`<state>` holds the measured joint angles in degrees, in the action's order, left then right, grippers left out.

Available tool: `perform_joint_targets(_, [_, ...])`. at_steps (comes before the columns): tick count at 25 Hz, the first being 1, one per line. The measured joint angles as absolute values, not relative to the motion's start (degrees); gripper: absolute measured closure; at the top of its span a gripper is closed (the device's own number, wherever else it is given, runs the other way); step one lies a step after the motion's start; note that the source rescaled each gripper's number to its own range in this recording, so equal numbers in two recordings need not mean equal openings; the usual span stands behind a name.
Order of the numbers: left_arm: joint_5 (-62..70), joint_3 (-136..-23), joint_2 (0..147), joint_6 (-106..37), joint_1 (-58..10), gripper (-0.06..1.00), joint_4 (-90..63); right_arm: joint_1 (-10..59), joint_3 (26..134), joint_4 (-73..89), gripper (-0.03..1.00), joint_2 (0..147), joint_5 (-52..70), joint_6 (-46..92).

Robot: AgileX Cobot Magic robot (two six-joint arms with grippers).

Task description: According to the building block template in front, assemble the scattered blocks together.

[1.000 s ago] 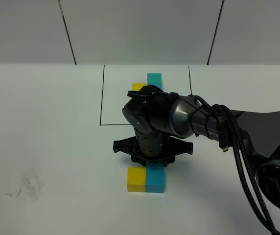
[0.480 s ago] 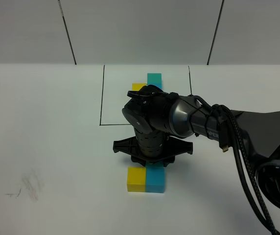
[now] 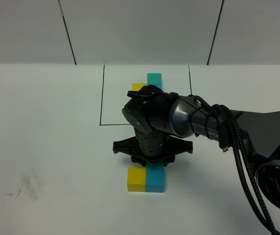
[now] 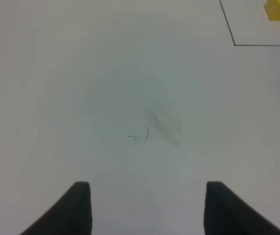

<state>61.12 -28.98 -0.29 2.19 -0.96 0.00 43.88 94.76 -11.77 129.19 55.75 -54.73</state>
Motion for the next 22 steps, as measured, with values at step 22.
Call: perform_joint_targets(22, [61.12, -28.98, -0.29, 2.17, -0.96, 0.79, 0.0, 43.88, 94.71, -12.17, 0.9, 129.76, 54.72, -52.02])
